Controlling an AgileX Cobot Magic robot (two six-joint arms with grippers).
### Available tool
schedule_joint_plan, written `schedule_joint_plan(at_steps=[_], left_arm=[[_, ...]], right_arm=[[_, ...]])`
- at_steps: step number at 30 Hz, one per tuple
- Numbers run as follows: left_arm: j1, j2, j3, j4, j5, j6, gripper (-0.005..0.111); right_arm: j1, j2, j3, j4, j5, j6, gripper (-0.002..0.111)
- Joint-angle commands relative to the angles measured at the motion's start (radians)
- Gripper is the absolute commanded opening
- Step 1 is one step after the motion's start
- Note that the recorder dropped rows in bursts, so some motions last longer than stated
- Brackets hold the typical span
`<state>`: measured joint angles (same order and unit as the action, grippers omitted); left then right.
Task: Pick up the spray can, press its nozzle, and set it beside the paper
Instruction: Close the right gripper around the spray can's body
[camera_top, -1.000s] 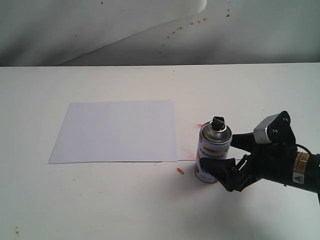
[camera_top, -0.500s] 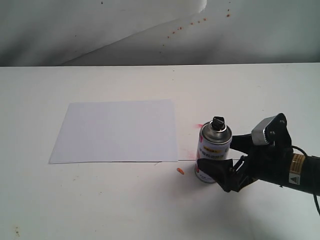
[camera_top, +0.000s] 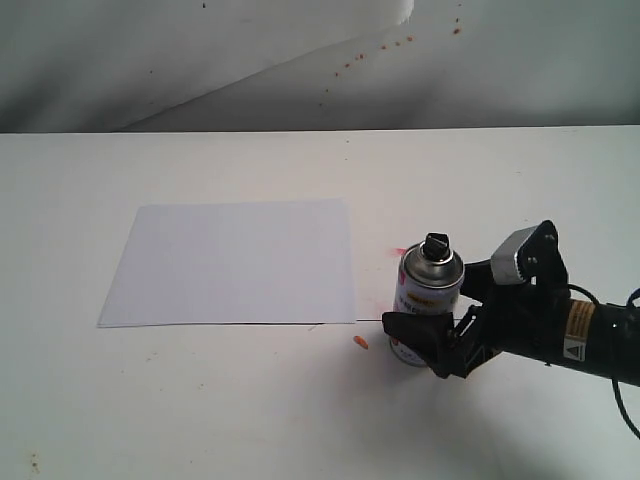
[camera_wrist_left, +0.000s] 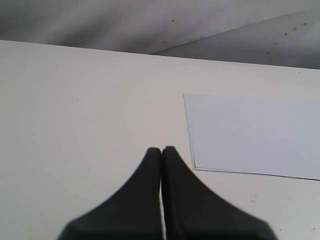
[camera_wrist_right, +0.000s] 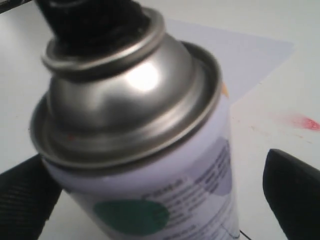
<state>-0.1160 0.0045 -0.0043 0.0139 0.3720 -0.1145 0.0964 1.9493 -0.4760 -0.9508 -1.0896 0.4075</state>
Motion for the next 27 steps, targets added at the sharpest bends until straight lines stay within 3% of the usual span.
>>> schedule_joint_plan(at_steps=[1, 27], left_arm=[[-0.005, -0.005, 0.004, 0.004, -0.013, -0.001, 0.000], [-0.005, -0.005, 0.004, 0.004, -0.013, -0.001, 0.000]], right_arm=[[0.002, 0.000, -0.004, 0.016, -0.010, -0.011, 0.105], [0.025, 0.012, -0.049, 0.022, 0.039, 0.015, 0.105]])
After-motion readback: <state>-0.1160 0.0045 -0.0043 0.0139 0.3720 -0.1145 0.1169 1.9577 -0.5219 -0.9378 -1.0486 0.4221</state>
